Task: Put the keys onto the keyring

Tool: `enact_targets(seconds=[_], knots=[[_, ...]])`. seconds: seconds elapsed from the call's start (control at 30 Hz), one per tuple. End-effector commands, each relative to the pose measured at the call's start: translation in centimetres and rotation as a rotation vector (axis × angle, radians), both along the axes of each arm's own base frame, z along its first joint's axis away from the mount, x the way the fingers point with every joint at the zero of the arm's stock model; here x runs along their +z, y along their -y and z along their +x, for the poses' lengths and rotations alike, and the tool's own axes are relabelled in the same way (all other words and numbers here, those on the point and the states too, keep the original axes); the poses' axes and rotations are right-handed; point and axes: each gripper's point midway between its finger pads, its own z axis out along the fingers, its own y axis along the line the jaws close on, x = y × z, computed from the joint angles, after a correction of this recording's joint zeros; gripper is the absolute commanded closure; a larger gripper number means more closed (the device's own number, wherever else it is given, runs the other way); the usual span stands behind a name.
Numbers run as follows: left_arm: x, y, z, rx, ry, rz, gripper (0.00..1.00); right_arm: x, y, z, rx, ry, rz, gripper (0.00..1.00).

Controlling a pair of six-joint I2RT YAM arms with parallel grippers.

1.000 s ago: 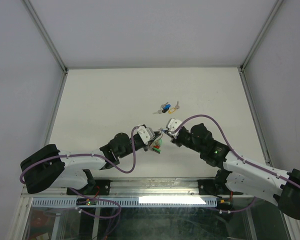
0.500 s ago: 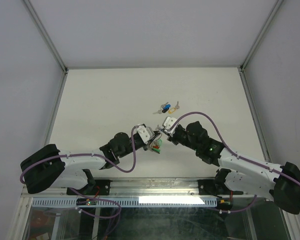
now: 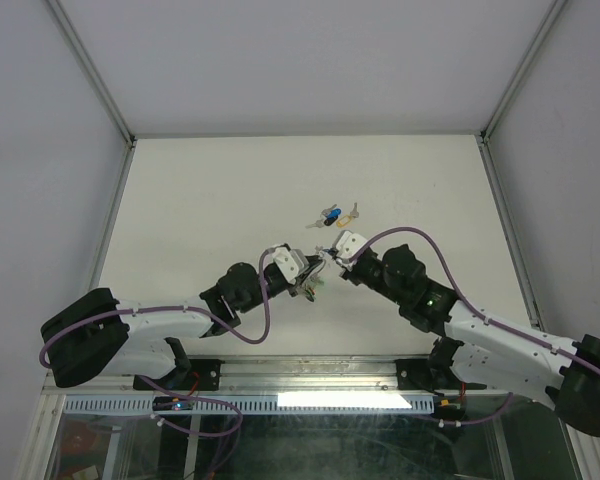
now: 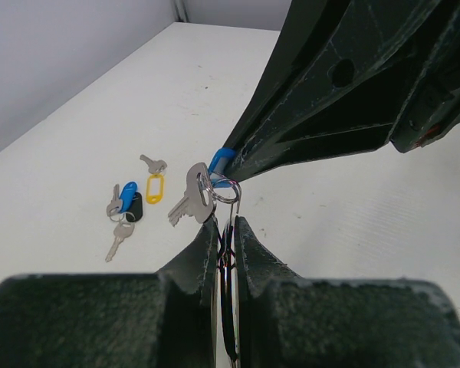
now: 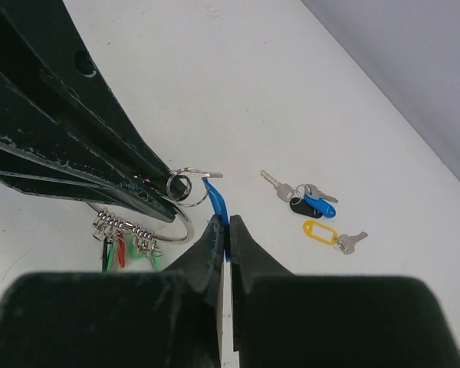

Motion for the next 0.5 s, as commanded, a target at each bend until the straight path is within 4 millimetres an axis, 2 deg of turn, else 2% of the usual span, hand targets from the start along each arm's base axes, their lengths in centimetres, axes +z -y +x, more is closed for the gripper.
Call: enact_targets(seconds=[0.0, 0.47], knots=[[1.6, 1.2, -1.0, -0.074, 0.031, -0.039, 1.0, 5.8, 2.0, 2.4, -0.154, 0.159, 0.133, 1.0], [1.5, 1.1, -0.7, -0.054, 0.031, -0.034, 1.0, 6.5, 3.8, 1.9, -0.193, 0.181, 0.126, 1.0]])
